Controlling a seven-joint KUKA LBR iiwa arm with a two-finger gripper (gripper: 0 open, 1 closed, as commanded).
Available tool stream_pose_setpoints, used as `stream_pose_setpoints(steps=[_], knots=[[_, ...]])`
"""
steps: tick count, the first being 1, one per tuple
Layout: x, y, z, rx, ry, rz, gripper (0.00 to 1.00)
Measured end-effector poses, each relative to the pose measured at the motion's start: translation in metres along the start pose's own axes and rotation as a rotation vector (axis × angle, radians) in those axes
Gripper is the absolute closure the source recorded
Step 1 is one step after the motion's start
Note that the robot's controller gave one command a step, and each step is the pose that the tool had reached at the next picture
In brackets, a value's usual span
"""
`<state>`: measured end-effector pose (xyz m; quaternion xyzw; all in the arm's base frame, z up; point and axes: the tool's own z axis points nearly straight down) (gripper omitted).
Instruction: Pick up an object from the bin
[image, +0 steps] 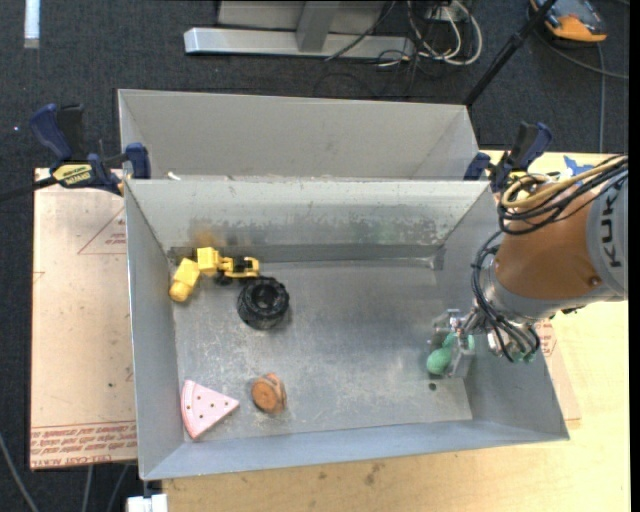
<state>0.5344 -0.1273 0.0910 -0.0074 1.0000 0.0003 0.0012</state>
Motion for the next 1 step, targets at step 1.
stream_pose_setpoints(steps=[1], knots=[[-0.021,-0.002,-0.2134,0.002,-0.007,-0.02,1.0]])
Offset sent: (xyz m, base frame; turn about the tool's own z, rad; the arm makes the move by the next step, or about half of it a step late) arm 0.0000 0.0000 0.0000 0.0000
